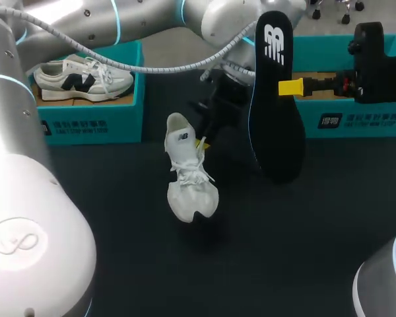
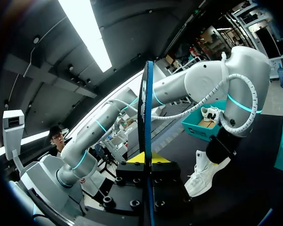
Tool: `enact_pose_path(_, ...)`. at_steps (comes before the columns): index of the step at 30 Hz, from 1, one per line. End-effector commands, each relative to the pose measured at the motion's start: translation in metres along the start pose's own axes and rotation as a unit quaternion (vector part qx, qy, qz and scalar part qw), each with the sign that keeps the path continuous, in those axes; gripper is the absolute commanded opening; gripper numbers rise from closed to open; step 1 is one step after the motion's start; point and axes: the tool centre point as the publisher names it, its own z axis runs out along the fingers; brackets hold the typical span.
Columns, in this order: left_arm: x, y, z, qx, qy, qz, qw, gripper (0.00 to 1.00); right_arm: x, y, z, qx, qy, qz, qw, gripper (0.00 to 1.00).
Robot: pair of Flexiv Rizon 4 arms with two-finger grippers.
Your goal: Take the shoe out of the shoebox, open the shoe tongue, remove and reinsert the insole, then place the shoe into the shoebox
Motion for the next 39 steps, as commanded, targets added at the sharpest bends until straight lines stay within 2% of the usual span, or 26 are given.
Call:
enact_pose_path(1, -0.011, -0.001, -0.001, -0.012, 0.034, 0.007, 0.999, 0.0, -0.002, 0.001, 0.002, 0.001, 0.0, 0.0, 1.0, 0.0)
enact_pose_path(13, -0.033, 0.003, 0.004, -0.044, 0.049, 0.009, 0.998, 0.0, -0.002, 0.001, 0.002, 0.001, 0.0, 0.0, 1.0, 0.0)
enact_pose_path(33, -0.056, 0.012, 0.018, -0.043, 0.064, 0.009, 0.997, 0.0, -0.002, 0.001, 0.002, 0.001, 0.0, 0.0, 1.0, 0.0)
enact_pose_path(39, -0.062, 0.009, 0.023, -0.04, 0.069, 0.014, 0.997, 0.0, -0.002, 0.001, 0.002, 0.001, 0.0, 0.0, 1.0, 0.0)
